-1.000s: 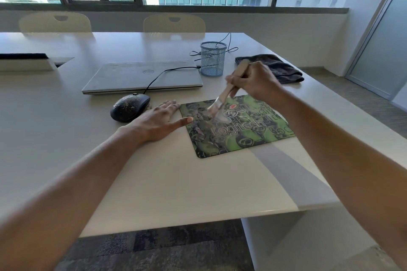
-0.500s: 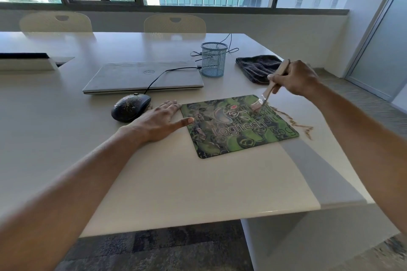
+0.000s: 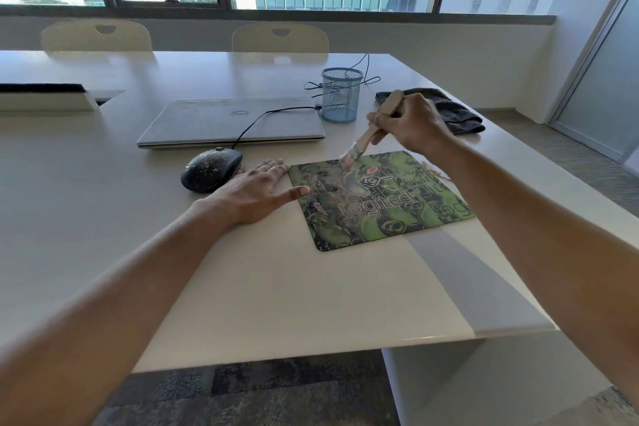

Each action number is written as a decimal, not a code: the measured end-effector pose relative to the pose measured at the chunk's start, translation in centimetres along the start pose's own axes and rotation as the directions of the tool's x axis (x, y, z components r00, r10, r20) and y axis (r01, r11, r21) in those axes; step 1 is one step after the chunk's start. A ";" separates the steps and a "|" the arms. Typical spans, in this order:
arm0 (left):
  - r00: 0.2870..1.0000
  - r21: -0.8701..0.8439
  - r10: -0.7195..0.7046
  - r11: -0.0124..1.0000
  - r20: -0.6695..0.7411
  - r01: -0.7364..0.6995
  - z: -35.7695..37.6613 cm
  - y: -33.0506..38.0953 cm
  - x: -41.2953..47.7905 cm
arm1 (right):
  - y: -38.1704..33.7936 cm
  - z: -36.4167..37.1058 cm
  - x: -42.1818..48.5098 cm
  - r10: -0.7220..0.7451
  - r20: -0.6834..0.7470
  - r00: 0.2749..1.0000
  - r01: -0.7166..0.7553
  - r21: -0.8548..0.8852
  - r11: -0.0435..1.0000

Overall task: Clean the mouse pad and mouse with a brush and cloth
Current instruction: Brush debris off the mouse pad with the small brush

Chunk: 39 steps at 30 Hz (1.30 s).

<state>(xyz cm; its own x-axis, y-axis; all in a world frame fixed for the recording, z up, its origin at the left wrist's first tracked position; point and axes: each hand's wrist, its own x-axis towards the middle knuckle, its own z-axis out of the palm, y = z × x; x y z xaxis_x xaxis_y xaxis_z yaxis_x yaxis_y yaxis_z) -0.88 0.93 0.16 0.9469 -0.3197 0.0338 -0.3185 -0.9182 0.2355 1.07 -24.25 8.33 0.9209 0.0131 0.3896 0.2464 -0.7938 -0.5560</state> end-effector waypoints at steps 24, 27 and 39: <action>1.000 0.010 0.007 1.000 -0.006 -0.007 -0.2 0.2 -0.2 | 4.7 -1.5 1.1 0.165 -0.204 0.965 -0.178 -0.043 0.983; 1.000 0.012 0.003 1.000 -0.003 -0.003 -0.2 0.2 -0.2 | 5.4 -1.5 1.1 0.214 -0.205 0.955 -0.223 -0.018 0.975; 1.000 0.012 0.018 1.000 -0.014 -0.018 0.0 -0.1 0.0 | 5.5 -2.1 -0.6 0.144 -0.372 0.917 -0.215 -0.156 0.964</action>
<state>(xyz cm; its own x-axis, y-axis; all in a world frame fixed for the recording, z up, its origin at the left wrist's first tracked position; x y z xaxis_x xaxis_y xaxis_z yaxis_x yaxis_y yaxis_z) -0.88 1.02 0.13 0.9417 -0.3325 0.0521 -0.3355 -0.9151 0.2237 1.21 -29.86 6.57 0.7677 -0.3286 0.5501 -0.0073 -0.8630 -0.5052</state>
